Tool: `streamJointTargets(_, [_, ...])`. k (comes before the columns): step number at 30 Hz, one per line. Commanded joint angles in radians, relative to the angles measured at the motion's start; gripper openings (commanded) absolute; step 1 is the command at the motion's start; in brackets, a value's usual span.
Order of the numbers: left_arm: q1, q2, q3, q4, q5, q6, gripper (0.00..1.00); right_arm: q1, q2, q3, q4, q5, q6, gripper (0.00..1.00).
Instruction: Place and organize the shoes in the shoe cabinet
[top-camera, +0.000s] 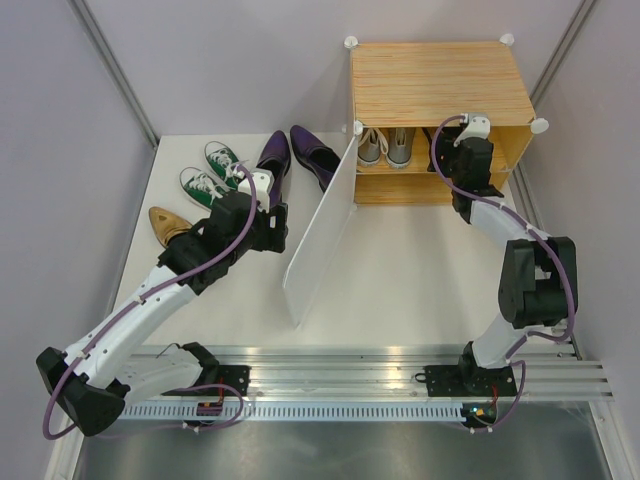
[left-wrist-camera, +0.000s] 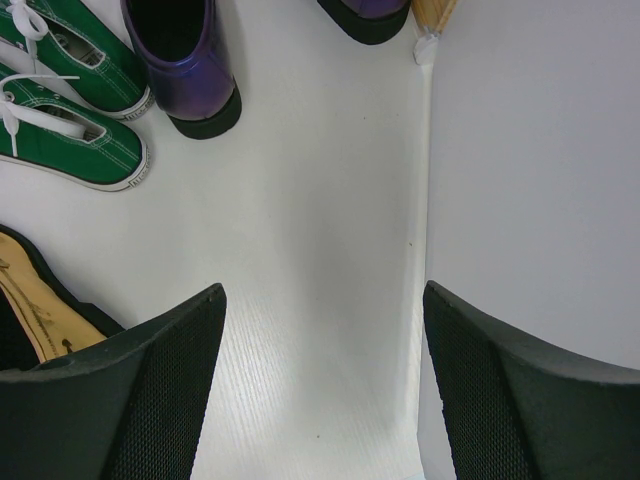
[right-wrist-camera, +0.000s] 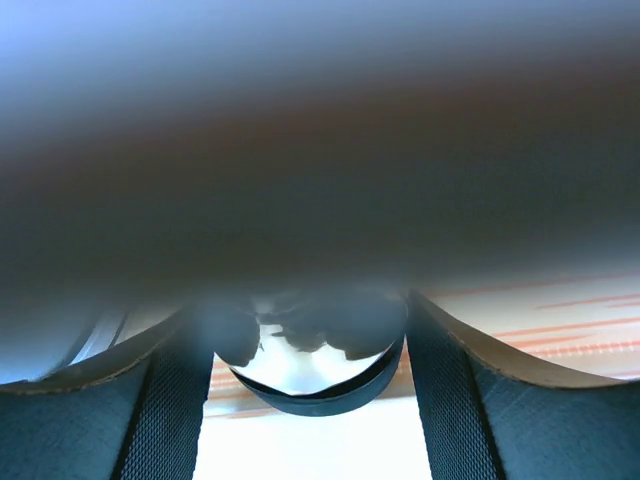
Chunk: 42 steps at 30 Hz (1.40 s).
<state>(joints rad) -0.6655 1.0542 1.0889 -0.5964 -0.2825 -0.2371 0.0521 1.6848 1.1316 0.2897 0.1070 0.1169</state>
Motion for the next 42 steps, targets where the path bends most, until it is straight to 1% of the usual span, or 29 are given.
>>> streamJointTargets(1, [-0.003, 0.007, -0.003, 0.018, 0.011, 0.041, 0.83, -0.001, 0.042, 0.043, 0.011, -0.024, -0.011, 0.27])
streamJointTargets(3, [-0.005, 0.006, -0.003, 0.017, 0.013, 0.041, 0.83, -0.001, 0.053, 0.048, 0.012, -0.030, -0.014, 0.22])
streamJointTargets(4, [-0.003, 0.006, -0.003, 0.018, 0.013, 0.041, 0.83, -0.001, 0.059, 0.054, 0.014, -0.045, -0.014, 0.18])
streamJointTargets(6, [-0.005, 0.006, -0.003, 0.017, 0.016, 0.041, 0.83, 0.000, 0.072, 0.060, 0.017, -0.067, -0.013, 0.14])
streamJointTargets(9, [-0.005, 0.007, -0.001, 0.017, 0.017, 0.042, 0.83, 0.002, 0.079, 0.062, 0.020, -0.105, -0.026, 0.11])
streamJointTargets(15, [-0.005, 0.006, -0.001, 0.015, 0.025, 0.042, 0.83, 0.045, 0.084, 0.051, 0.006, -0.128, -0.082, 0.10])
streamJointTargets(28, [-0.005, 0.006, 0.000, 0.015, 0.031, 0.042, 0.83, 0.092, 0.110, 0.054, 0.017, -0.185, -0.091, 0.06])
streamJointTargets(42, [-0.005, 0.007, 0.000, 0.017, 0.032, 0.044, 0.83, 0.124, 0.161, 0.100, 0.005, -0.178, -0.094, 0.05])
